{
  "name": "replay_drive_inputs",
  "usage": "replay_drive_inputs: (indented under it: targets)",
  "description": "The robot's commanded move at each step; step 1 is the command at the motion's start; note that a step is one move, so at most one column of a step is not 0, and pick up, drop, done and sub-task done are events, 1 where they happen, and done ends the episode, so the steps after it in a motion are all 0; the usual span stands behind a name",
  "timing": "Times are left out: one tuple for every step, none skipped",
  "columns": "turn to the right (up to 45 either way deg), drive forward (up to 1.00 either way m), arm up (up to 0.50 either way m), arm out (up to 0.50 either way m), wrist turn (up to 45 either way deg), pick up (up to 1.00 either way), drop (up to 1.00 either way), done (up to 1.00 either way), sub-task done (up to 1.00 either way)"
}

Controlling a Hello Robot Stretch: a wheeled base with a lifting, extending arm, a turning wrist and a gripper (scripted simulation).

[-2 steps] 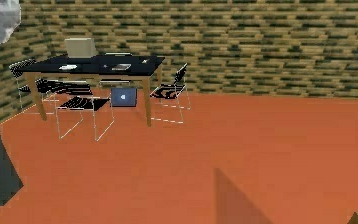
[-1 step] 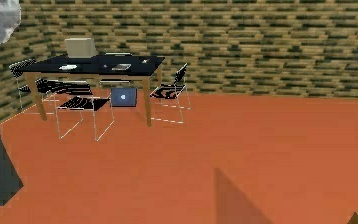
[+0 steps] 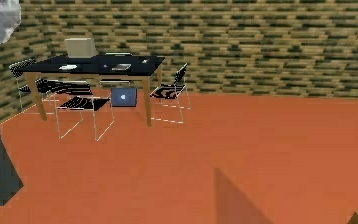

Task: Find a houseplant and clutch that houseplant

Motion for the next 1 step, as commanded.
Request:
replay_drive_inputs:
  targets:
    - [0.0, 0.00, 0.00, 0.00, 0.0, 0.00, 0.00, 1.00, 0.00]
